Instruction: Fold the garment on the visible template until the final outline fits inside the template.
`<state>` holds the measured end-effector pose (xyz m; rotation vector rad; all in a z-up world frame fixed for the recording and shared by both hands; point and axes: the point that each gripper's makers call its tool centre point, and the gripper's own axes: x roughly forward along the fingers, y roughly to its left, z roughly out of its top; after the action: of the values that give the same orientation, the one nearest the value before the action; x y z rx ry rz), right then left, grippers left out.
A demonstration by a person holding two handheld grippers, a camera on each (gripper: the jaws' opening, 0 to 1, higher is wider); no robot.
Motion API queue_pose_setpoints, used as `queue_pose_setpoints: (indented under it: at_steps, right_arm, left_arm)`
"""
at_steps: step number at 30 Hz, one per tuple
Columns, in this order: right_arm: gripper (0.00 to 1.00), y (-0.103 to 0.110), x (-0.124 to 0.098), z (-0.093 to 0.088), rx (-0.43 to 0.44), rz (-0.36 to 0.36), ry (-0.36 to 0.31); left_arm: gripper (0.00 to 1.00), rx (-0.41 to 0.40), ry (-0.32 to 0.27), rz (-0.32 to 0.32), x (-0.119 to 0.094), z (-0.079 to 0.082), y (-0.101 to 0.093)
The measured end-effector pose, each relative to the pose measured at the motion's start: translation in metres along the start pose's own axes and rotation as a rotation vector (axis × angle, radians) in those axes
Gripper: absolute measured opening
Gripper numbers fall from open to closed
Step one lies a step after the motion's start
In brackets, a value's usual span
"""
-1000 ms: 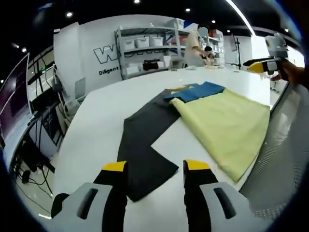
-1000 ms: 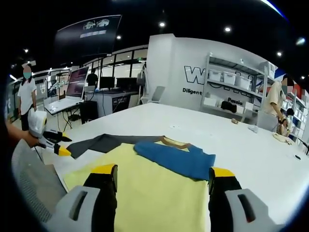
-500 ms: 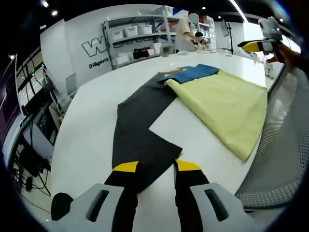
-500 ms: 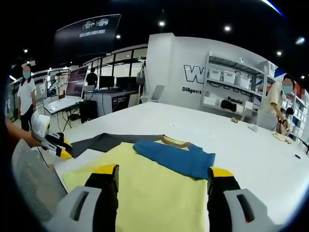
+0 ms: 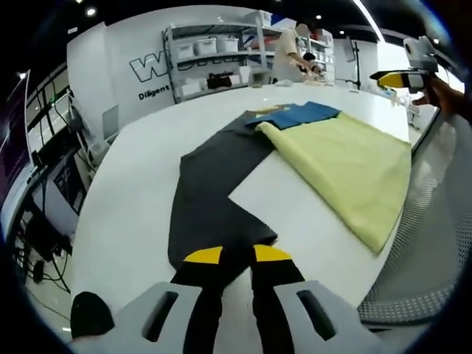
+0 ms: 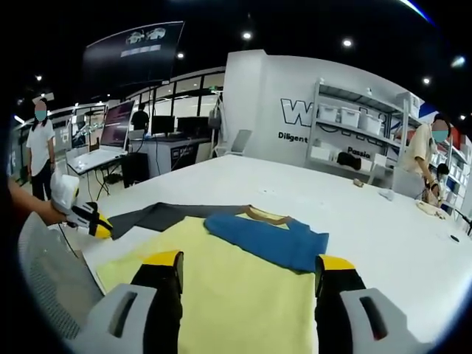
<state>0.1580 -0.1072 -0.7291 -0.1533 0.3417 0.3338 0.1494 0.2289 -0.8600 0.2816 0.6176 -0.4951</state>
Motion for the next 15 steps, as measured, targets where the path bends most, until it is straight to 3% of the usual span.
queue_pose_setpoints:
  at_steps: [2, 9, 15]
  right_arm:
    - [0.71, 0.0000, 0.0002, -0.0003, 0.000, 0.001, 0.001]
    - [0.70, 0.0003, 0.0006, -0.0007, -0.003, 0.003, 0.003]
    - [0.70, 0.0002, 0.0005, -0.0010, -0.004, 0.003, 0.005]
  left_arm:
    - [0.00, 0.017, -0.009, 0.011, 0.0002, 0.0018, 0.0022]
    - [0.00, -0.008, -0.017, 0.013, -0.0010, 0.0043, 0.0023]
    - [0.00, -0.087, -0.037, 0.017, -0.0027, 0.0105, 0.0073]
